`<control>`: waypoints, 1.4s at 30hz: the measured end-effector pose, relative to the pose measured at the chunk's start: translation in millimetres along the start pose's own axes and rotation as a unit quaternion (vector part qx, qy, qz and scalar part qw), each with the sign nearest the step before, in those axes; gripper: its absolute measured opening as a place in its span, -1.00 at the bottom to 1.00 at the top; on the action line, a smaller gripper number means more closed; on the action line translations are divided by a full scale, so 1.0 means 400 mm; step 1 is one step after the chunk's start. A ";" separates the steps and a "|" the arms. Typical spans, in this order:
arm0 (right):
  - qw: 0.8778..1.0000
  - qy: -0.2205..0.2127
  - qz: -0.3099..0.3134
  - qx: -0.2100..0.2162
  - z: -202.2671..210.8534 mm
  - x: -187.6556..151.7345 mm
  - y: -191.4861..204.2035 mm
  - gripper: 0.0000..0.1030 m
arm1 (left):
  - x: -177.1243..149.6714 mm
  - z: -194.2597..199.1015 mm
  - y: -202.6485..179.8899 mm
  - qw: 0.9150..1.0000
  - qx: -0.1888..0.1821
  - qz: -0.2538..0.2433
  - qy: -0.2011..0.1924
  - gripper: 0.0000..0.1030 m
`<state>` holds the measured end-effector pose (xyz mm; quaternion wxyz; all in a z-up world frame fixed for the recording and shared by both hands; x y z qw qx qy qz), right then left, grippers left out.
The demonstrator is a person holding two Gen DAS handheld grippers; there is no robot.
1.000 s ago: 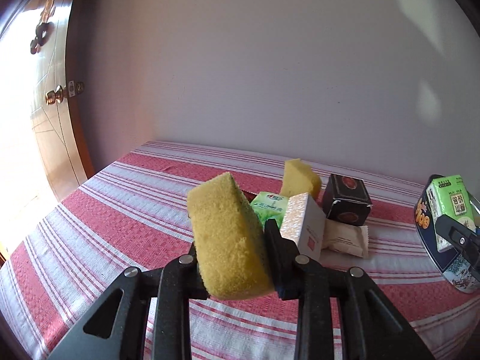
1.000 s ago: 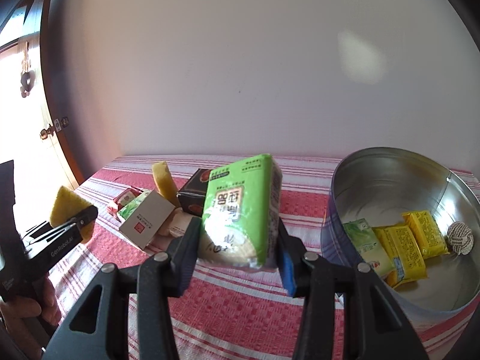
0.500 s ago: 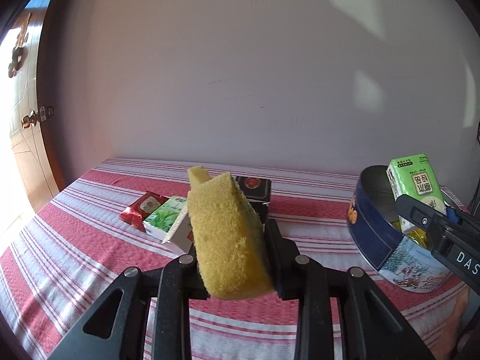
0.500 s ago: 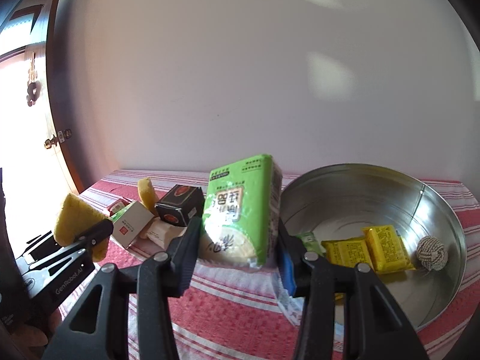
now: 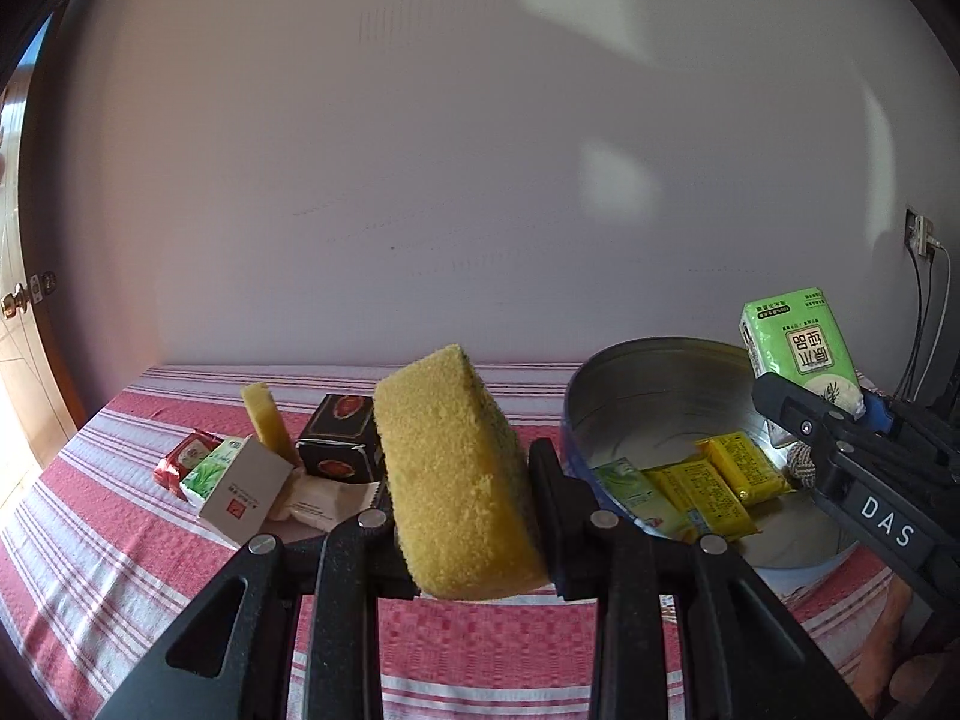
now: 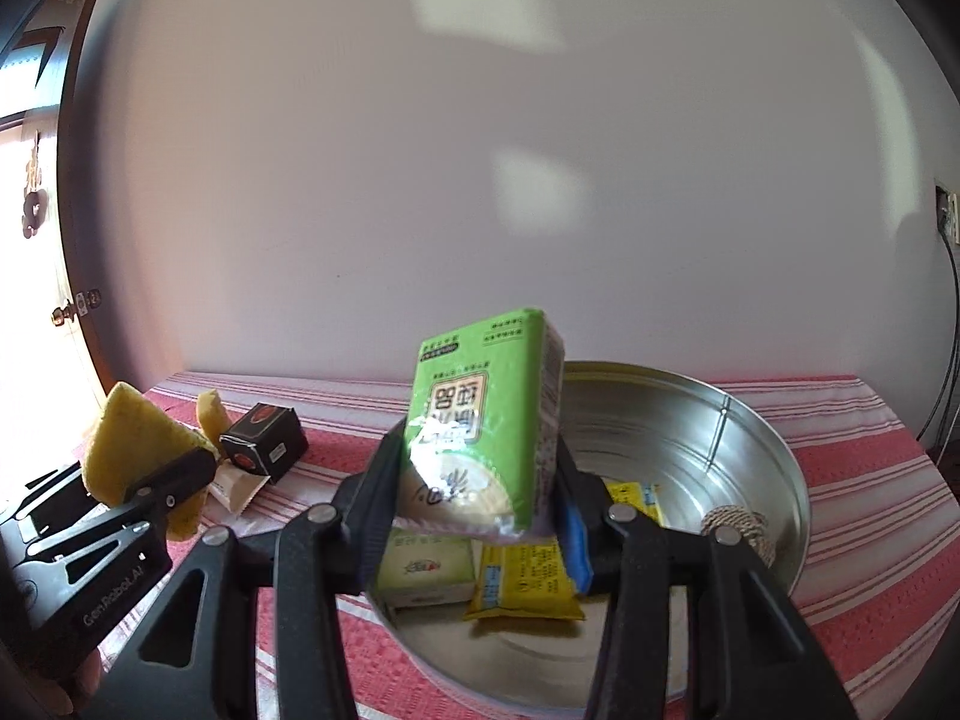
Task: Organize objects
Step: 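Carry the sponge and green pack over the tin and release both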
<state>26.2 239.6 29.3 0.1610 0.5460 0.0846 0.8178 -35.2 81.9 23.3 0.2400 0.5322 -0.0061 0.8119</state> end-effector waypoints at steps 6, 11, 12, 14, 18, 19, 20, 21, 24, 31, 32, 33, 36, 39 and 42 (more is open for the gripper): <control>1.000 -0.015 -0.005 -0.026 0.006 0.032 -0.082 -0.09 | 0.035 -0.009 -0.070 1.000 -0.015 -0.017 -0.006 -0.39; 0.998 -0.023 -0.010 -0.058 -0.001 0.054 -0.146 -0.09 | 0.070 -0.020 -0.139 0.999 -0.031 -0.022 -0.019 -0.39; 0.998 -0.023 -0.011 -0.065 -0.003 0.058 -0.158 -0.09 | 0.083 -0.020 -0.159 0.999 -0.033 -0.025 -0.020 -0.39; 0.997 -0.025 -0.009 -0.078 -0.003 0.061 -0.178 -0.09 | 0.094 -0.031 -0.184 0.999 -0.041 -0.026 -0.021 -0.39; 0.994 -0.028 -0.004 -0.102 -0.010 0.069 -0.209 -0.09 | 0.112 -0.054 -0.227 0.998 -0.054 -0.025 -0.022 -0.39; 0.994 -0.028 -0.004 -0.107 -0.014 0.071 -0.217 -0.09 | 0.115 -0.061 -0.235 0.998 -0.058 -0.023 -0.020 -0.39; 0.993 -0.027 -0.004 -0.111 -0.027 0.081 -0.222 -0.09 | 0.113 -0.071 -0.248 0.998 -0.061 -0.020 -0.019 -0.39; 0.993 -0.027 -0.004 -0.114 -0.030 0.080 -0.225 -0.09 | 0.111 -0.079 -0.259 0.998 -0.065 -0.018 -0.017 -0.39; 0.992 -0.022 -0.001 -0.125 -0.045 0.082 -0.233 -0.09 | 0.102 -0.092 -0.276 0.997 -0.073 -0.018 -0.012 -0.39; 0.991 -0.010 0.011 -0.135 -0.068 0.071 -0.225 -0.09 | 0.077 -0.112 -0.280 0.997 -0.081 -0.018 0.005 -0.39; 0.991 -0.007 0.014 -0.136 -0.072 0.067 -0.222 -0.09 | 0.075 -0.113 -0.281 0.997 -0.081 -0.019 0.006 -0.39; 0.990 -0.005 0.016 -0.137 -0.073 0.065 -0.220 -0.09 | 0.074 -0.113 -0.281 0.997 -0.078 -0.021 0.007 -0.39; 0.990 0.001 0.024 -0.136 -0.071 0.053 -0.200 -0.09 | 0.071 -0.116 -0.285 0.997 -0.073 -0.026 0.009 -0.39; 0.990 0.002 0.026 -0.136 -0.093 0.059 -0.230 -0.09 | 0.067 -0.117 -0.285 0.997 -0.072 -0.029 0.014 -0.39; 0.991 0.003 0.028 -0.127 -0.104 0.056 -0.232 -0.05 | 0.064 -0.121 -0.281 0.997 -0.071 -0.032 0.016 -0.28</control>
Point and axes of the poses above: each gripper's, at about its wrist camera, not at the fingertips, and z roughly against the way its jaws point, y to its left, x to its top, the point moved 3 cm from there along -z, roughly the way its jaws point, and after that the axes turned 15 degrees about -z, right-handed, at the moved point
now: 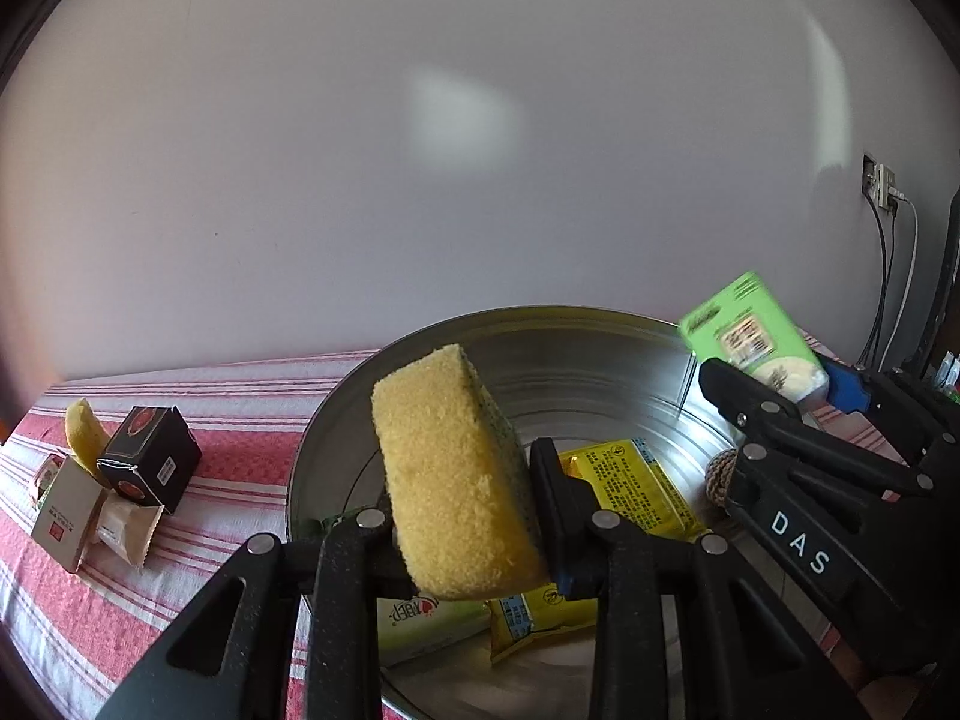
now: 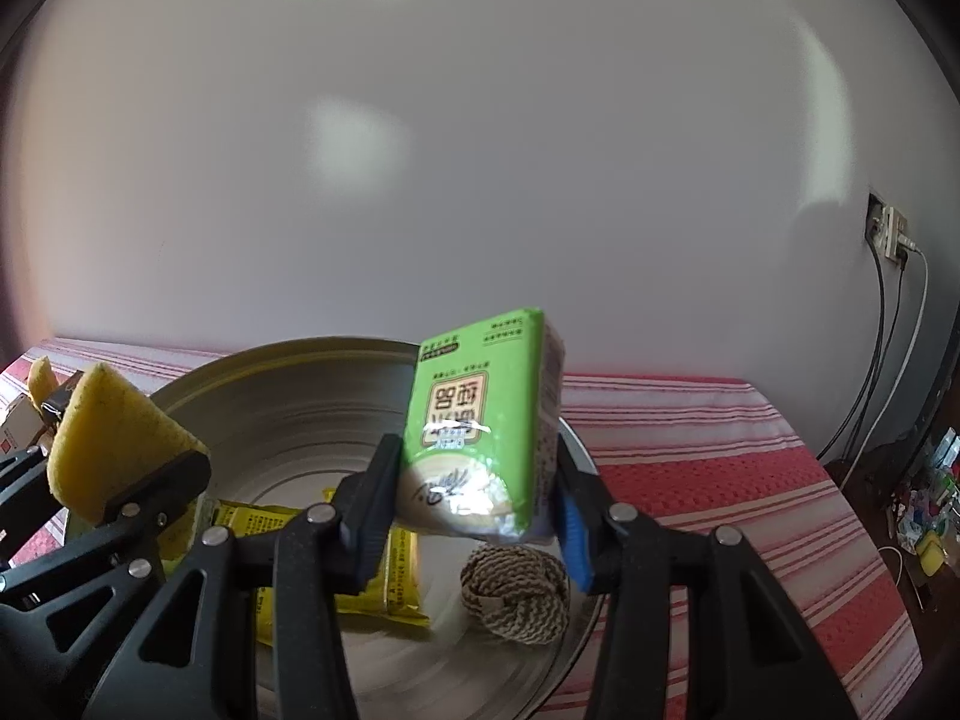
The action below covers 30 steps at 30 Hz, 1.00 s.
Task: Organize objects
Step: 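Carry the sponge and green pack over the tin and release both, then withdraw both open grippers from the tin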
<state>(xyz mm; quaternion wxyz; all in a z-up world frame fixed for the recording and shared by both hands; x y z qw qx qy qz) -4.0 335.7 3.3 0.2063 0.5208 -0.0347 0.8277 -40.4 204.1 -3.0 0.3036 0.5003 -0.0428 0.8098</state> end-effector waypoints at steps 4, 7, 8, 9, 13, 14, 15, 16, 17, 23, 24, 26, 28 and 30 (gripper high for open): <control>0.999 -0.041 -0.001 0.000 0.032 0.008 0.000 0.43 | -0.002 0.040 0.005 1.000 0.022 -0.002 -0.017 0.73; 0.997 -0.076 -0.018 0.010 0.072 0.016 -0.007 0.74 | 0.003 0.086 0.013 0.997 0.051 -0.012 -0.050 0.75; 0.996 -0.083 -0.021 0.008 0.076 0.020 -0.012 0.76 | 0.002 0.094 0.016 0.997 0.058 -0.013 -0.053 0.75; 0.996 -0.089 -0.023 0.004 0.080 0.021 -0.014 0.76 | -0.001 0.099 0.021 0.996 0.063 -0.011 -0.054 0.75; 0.995 -0.090 -0.039 -0.007 0.084 0.022 -0.018 0.78 | -0.014 0.116 0.029 0.996 0.072 0.000 -0.047 0.75; 0.995 -0.093 -0.044 -0.009 0.082 0.023 -0.024 0.83 | -0.017 0.116 0.036 0.996 0.077 0.003 -0.046 0.75; 0.994 -0.097 -0.049 -0.011 0.085 0.023 -0.027 0.90 | -0.023 0.116 0.041 0.996 0.082 0.005 -0.046 0.75; 0.993 -0.101 -0.054 -0.012 0.086 0.027 -0.025 0.91 | -0.026 0.114 0.058 0.995 0.088 0.007 -0.047 0.75; 0.993 -0.105 -0.061 -0.012 0.090 0.027 -0.029 0.92 | -0.029 0.120 0.064 0.994 0.093 0.008 -0.048 0.75; 0.986 -0.124 -0.110 -0.012 0.111 0.024 -0.060 0.94 | -0.042 0.117 0.107 0.991 0.122 0.009 -0.053 0.75; 0.985 -0.127 -0.117 -0.014 0.114 0.023 -0.065 0.95 | -0.046 0.115 0.114 0.991 0.125 0.010 -0.053 0.75; 0.982 -0.134 -0.129 -0.022 0.115 0.019 -0.070 0.99 | -0.047 0.130 0.110 0.990 0.130 0.012 -0.052 0.75; 0.980 -0.144 -0.132 -0.035 0.121 0.017 -0.071 0.99 | -0.049 0.139 0.113 0.990 0.132 0.015 -0.051 0.75; 0.977 -0.157 -0.132 -0.050 0.133 0.015 -0.069 0.99 | -0.057 0.142 0.120 0.990 0.133 0.015 -0.049 0.75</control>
Point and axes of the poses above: each gripper's, at about its wrist camera, not at the fingertips, and z roughly against the way its jaws point, y to its left, x to its top, the point moved 3 cm from there along -z, roughly the way its jaws point, and after that the axes turned 15 degrees about -z, right-handed, at the moved point
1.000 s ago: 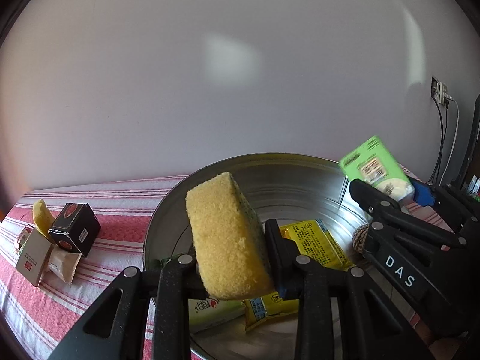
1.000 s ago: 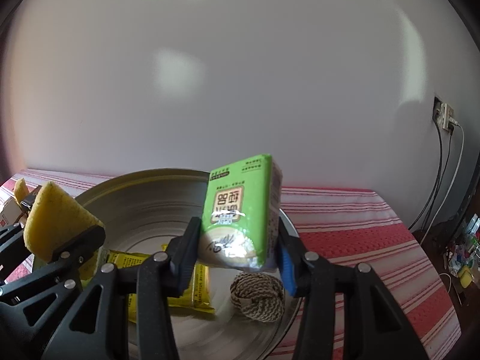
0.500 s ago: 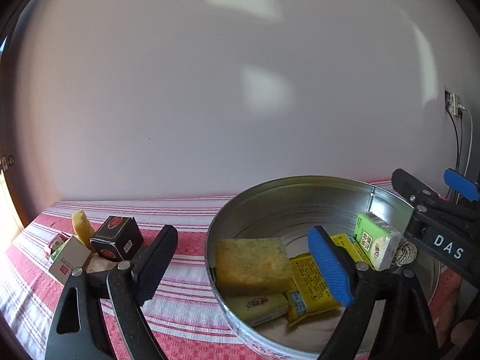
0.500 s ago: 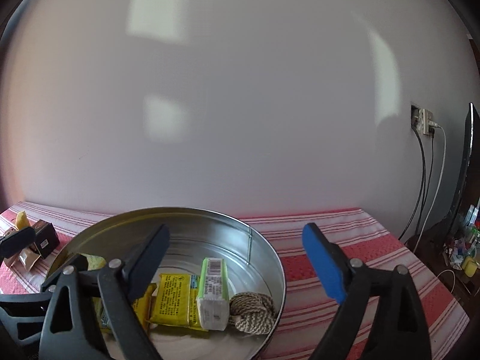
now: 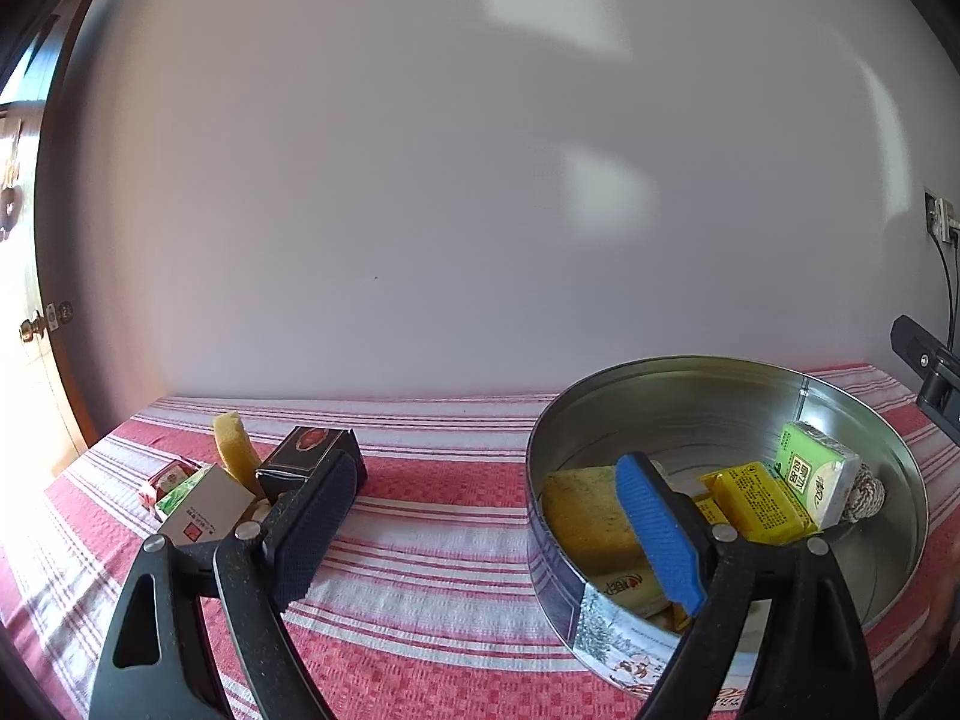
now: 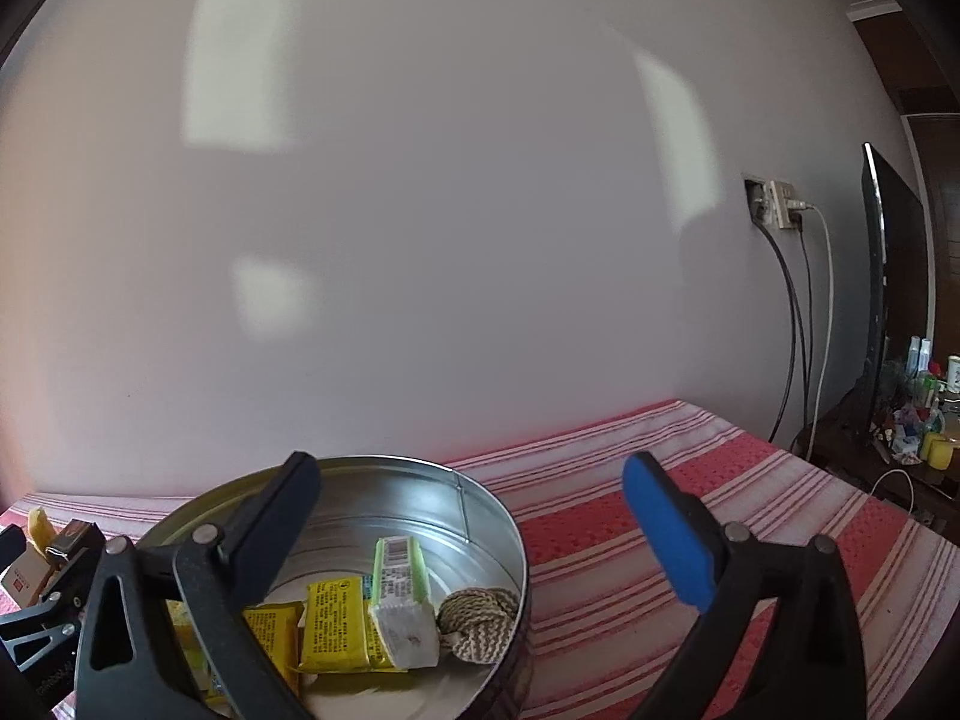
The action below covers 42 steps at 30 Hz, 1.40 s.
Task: Organize objects
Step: 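Withdraw both open grippers from the tin, then grasp the patterned long box with the left gripper while the right grasps the cream pastry packet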
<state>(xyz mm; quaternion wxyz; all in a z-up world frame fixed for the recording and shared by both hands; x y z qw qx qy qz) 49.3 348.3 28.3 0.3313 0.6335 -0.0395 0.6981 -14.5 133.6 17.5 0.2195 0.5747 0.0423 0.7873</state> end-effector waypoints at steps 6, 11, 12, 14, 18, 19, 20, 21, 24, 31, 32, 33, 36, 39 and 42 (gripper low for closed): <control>1.000 -0.009 0.004 -0.013 0.024 -0.009 0.018 0.99 | -0.034 -0.019 0.071 1.000 0.003 0.005 0.006 0.75; 1.000 -0.008 -0.007 -0.014 0.056 -0.021 0.030 0.99 | -0.060 -0.034 0.127 1.000 0.006 0.011 0.012 0.75; 1.000 -0.011 -0.005 -0.013 0.063 -0.023 0.037 0.99 | -0.065 -0.036 0.136 1.000 0.007 0.011 0.013 0.75; 1.000 -0.014 0.001 -0.010 0.076 -0.030 0.051 0.99 | -0.074 -0.039 0.157 1.000 0.008 0.011 0.015 0.75; 1.000 -0.020 0.012 -0.009 0.100 -0.044 0.084 0.99 | -0.088 -0.042 0.197 0.999 0.017 0.014 0.023 0.75; 1.000 -0.022 0.014 -0.009 0.106 -0.049 0.093 0.99 | -0.092 -0.045 0.209 0.999 0.019 0.015 0.027 0.75; 1.000 -0.024 0.015 -0.009 0.109 -0.049 0.098 0.99 | -0.096 -0.046 0.221 0.999 0.021 0.018 0.030 0.75; 1.000 -0.025 0.015 -0.007 0.112 -0.052 0.105 0.99 | -0.101 -0.048 0.233 0.999 0.023 0.021 0.033 0.75; 1.000 -0.017 0.015 0.001 0.117 -0.068 0.137 0.99 | -0.114 -0.052 0.271 0.998 0.033 0.025 0.038 0.75; 0.999 0.007 0.022 0.024 0.115 -0.119 0.237 0.99 | -0.149 -0.066 0.369 0.996 0.052 0.039 0.057 0.75; 0.999 0.009 0.026 0.030 0.117 -0.128 0.258 0.99 | -0.157 -0.071 0.387 0.996 0.053 0.046 0.062 0.75; 0.999 0.012 0.028 0.035 0.117 -0.135 0.271 0.99 | -0.165 -0.078 0.405 0.995 0.053 0.053 0.068 0.75; 0.998 0.023 0.035 0.055 0.119 -0.161 0.323 0.99 | -0.185 -0.096 0.453 0.993 0.047 0.072 0.085 0.75; 0.995 0.037 0.046 0.075 0.119 -0.189 0.375 0.99 | -0.202 -0.124 0.492 0.989 0.036 0.093 0.105 0.75; 0.992 0.057 0.056 0.096 0.117 -0.220 0.429 0.99 | -0.223 -0.163 0.516 0.984 0.018 0.116 0.137 0.75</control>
Point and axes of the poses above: each gripper's, at about its wrist camera, not at the fingertips, and z roughly against the way its jaws point, y to its left, x to its top, the point moved 3 cm from there along -z, roughly the way its jaws point, and after that the axes turned 15 degrees about -z, right-handed, at the moved point
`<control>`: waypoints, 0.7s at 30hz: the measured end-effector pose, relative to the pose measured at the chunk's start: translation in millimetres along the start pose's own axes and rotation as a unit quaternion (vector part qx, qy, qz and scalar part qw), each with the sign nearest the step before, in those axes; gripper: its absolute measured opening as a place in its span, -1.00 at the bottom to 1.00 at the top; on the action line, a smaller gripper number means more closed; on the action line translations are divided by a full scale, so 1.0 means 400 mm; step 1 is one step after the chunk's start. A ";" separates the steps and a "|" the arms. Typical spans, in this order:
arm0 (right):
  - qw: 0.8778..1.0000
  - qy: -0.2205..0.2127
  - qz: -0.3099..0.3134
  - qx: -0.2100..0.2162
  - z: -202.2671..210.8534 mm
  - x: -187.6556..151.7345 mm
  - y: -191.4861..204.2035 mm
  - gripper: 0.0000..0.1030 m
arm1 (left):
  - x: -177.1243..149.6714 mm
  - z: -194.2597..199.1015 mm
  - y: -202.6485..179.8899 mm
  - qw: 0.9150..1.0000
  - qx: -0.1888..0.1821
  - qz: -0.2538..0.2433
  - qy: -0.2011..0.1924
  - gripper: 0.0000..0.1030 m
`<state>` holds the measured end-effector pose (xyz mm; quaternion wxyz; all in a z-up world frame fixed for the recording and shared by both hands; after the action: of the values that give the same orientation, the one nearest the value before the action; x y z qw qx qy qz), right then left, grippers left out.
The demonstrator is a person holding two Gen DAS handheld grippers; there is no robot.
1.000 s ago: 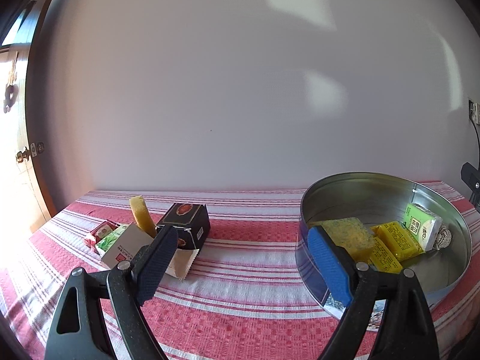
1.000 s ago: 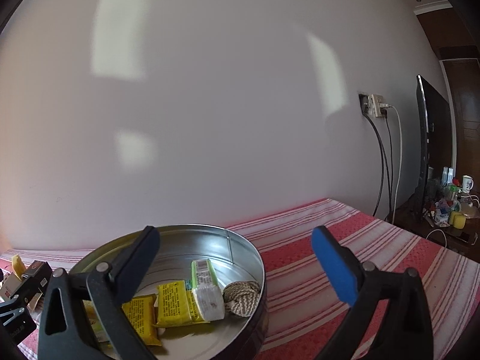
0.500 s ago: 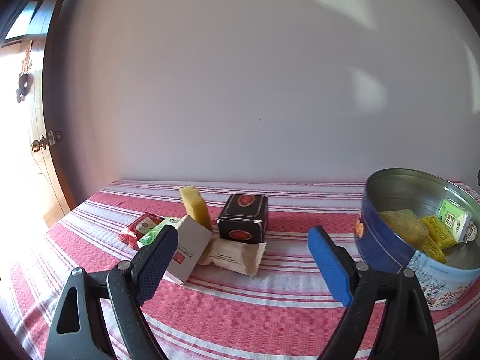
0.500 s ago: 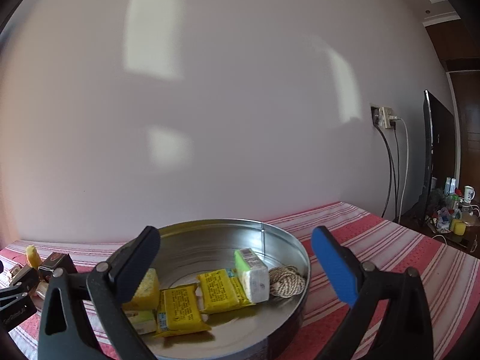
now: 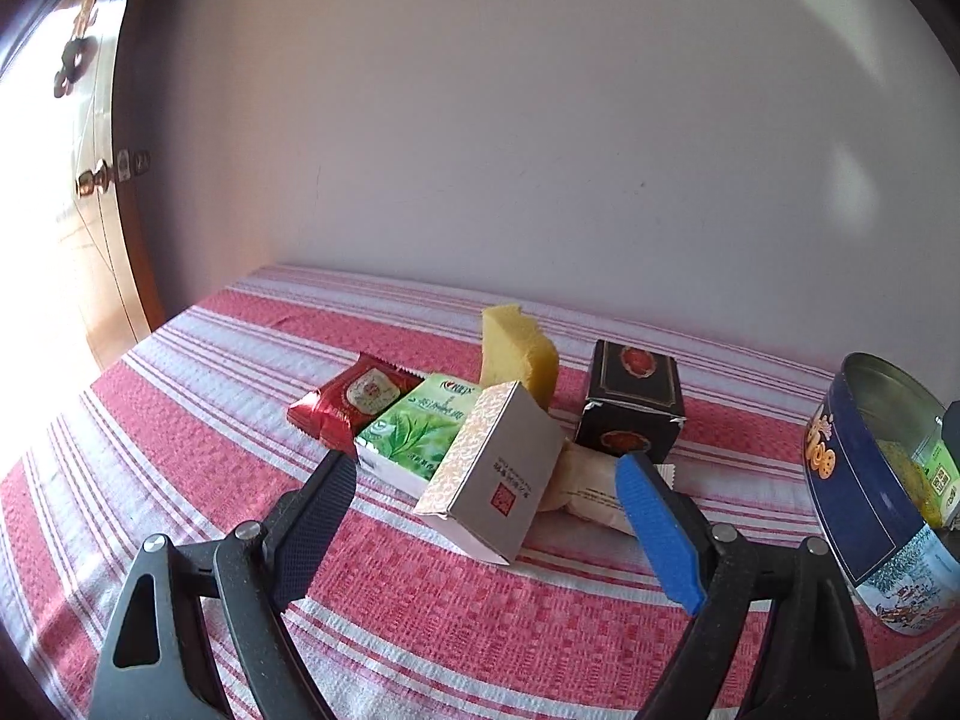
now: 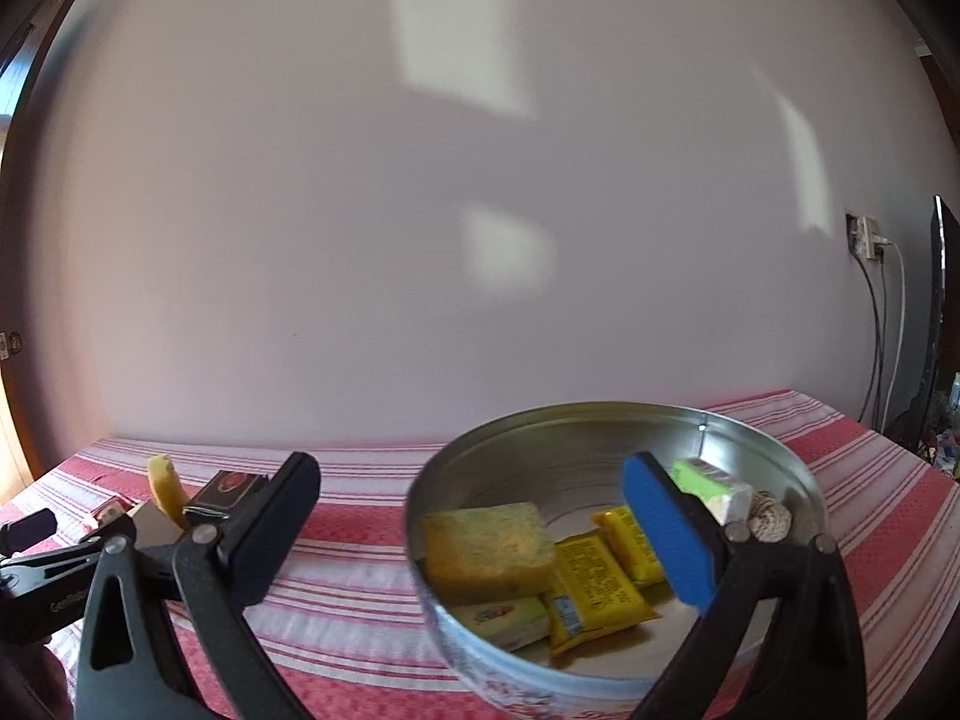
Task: Organize objects
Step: 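Grasp the patterned long box with the left gripper while the right grasps the cream pastry packet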
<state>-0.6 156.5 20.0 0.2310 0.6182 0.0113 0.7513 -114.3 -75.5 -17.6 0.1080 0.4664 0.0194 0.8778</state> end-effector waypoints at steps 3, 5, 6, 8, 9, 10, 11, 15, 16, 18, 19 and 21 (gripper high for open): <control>1.000 0.017 0.021 0.010 -0.022 -0.017 0.046 0.99 | -0.002 -0.043 0.012 0.999 -0.017 0.011 0.028 0.69; 0.999 0.026 0.034 0.015 -0.034 -0.028 0.071 0.99 | 0.001 -0.071 0.015 0.999 -0.027 0.014 0.045 0.59; 0.999 0.030 0.038 0.019 -0.038 -0.032 0.081 0.99 | 0.001 -0.087 0.014 0.998 -0.035 0.014 0.056 0.45; 0.998 0.037 0.042 0.026 -0.041 -0.041 0.096 0.99 | -0.005 -0.121 0.010 0.995 -0.053 0.014 0.083 0.17; 0.998 0.041 0.043 0.028 -0.044 -0.044 0.100 0.99 | -0.009 -0.133 0.009 0.993 -0.066 0.015 0.096 0.03; 0.998 0.045 0.043 0.028 -0.048 -0.045 0.101 0.99 | -0.011 -0.143 0.009 0.992 -0.078 0.017 0.102 -0.01; 0.997 0.049 0.043 0.028 -0.051 -0.047 0.105 0.99 | -0.012 -0.148 0.011 0.990 -0.089 0.022 0.104 -0.08; 0.997 0.067 0.038 0.030 -0.062 -0.055 0.118 0.99 | -0.022 -0.154 0.027 0.988 -0.113 0.040 0.100 -0.47; 0.996 0.071 0.038 0.030 -0.067 -0.058 0.122 0.99 | -0.025 -0.152 0.030 0.988 -0.115 0.041 0.100 -0.47; 0.995 0.081 0.045 0.031 -0.078 -0.068 0.134 0.99 | -0.029 -0.140 0.036 0.989 -0.113 0.037 0.093 -0.47; 0.995 0.085 0.049 0.032 -0.079 -0.071 0.139 0.99 | -0.029 -0.129 0.040 0.990 -0.106 0.031 0.086 -0.47; 0.994 0.092 0.055 0.033 -0.082 -0.077 0.148 0.98 | -0.021 -0.096 0.048 0.995 -0.077 0.013 0.062 -0.47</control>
<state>-47.1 101.6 1.8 0.1663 0.5533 0.0234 0.8159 -144.8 -93.4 -43.7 0.1304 0.4017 -0.0480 0.9052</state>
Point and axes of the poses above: each gripper's, at about its wrist camera, not at the fingertips, and z roughly against the way its jaws point, y to its left, x to its top, the point moved 3 cm from there along -z, roughly the way its jaws point, and after that the axes turned 15 degrees about -z, right-handed, at the moved point
